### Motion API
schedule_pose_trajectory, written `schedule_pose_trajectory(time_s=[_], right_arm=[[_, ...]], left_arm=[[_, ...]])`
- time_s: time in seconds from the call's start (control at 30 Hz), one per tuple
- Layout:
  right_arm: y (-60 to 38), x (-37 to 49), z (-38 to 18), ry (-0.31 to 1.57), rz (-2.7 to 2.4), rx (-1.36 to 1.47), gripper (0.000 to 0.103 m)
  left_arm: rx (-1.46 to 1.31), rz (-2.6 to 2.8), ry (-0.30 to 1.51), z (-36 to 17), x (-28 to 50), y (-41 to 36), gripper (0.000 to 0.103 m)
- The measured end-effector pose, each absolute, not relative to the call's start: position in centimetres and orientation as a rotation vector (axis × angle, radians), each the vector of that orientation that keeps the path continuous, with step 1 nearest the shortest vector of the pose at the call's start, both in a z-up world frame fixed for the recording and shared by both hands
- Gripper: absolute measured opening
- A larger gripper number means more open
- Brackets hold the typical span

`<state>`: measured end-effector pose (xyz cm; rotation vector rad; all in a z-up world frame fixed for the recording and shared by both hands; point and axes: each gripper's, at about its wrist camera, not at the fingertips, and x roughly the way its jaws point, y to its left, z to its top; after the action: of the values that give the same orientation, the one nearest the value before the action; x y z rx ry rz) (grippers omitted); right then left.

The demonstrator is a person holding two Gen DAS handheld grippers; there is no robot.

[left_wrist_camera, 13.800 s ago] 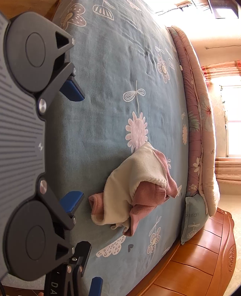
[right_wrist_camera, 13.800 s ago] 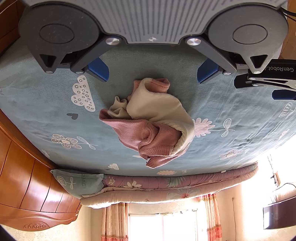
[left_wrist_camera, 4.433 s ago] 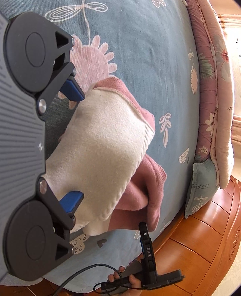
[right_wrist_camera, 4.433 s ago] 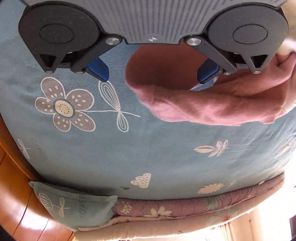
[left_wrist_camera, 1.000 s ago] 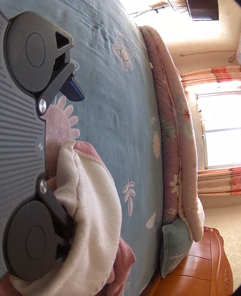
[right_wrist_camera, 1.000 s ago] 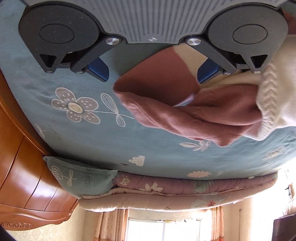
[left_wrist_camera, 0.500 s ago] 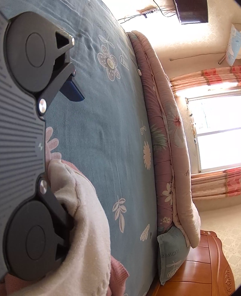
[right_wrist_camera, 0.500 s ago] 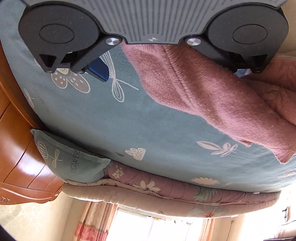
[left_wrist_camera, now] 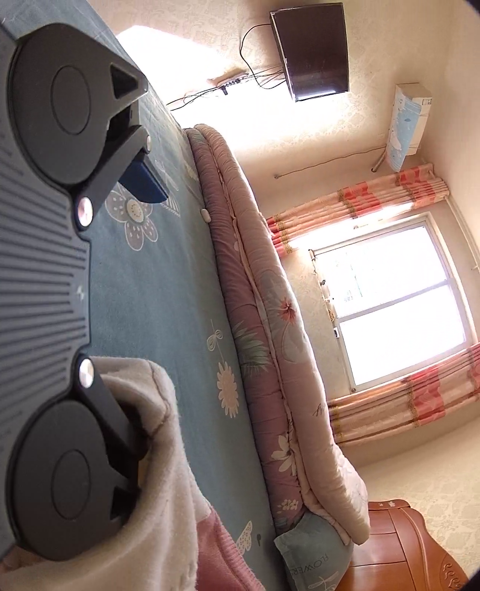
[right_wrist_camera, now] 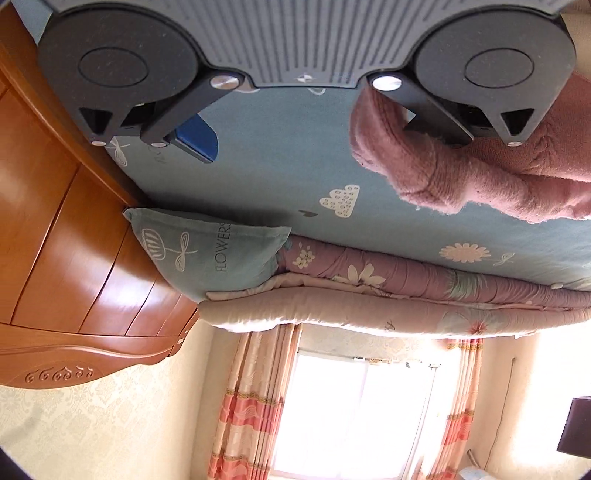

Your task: Fold clothes

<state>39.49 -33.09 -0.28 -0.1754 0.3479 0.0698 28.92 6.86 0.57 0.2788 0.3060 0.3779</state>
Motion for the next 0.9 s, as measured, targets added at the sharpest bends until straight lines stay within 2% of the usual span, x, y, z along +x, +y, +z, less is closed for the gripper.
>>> schedule_pose_trajectory(time_s=[0.1, 0.27, 0.43, 0.63, 0.67, 0.77, 0.9], right_arm=[[-33.0, 42.1, -1.0, 0.477, 0.052, -0.168, 0.103], [-32.2, 45.9, -6.8, 0.693, 0.021, -0.182, 0.103], [-33.5, 47.3, -7.1, 0.723, -0.004, -0.142, 0.103], [-35.0, 49.1, -7.5, 0.759, -0.035, -0.094, 0.103], [-35.3, 49.3, -7.6, 0.765, -0.040, -0.086, 0.103], [-35.1, 49.4, -9.1, 0.833, -0.023, -0.101, 0.103], [-35.0, 45.4, -9.8, 0.836, 0.030, -0.051, 0.103]], left_arm=[[0.321, 0.337, 0.416, -0.6, 31.6, 6.9, 0.103], [0.435, 0.329, 0.557, -5.8, 36.5, 6.1, 0.103], [0.449, 0.339, 0.582, -6.8, 38.4, 6.9, 0.103], [0.496, 0.366, 0.421, -4.1, 39.3, 7.3, 0.103], [0.517, 0.349, 0.427, -4.4, 39.5, 6.8, 0.103], [0.530, 0.266, 0.634, -6.6, 40.9, 6.3, 0.102], [0.485, 0.283, 0.634, -8.0, 38.0, 7.2, 0.102]])
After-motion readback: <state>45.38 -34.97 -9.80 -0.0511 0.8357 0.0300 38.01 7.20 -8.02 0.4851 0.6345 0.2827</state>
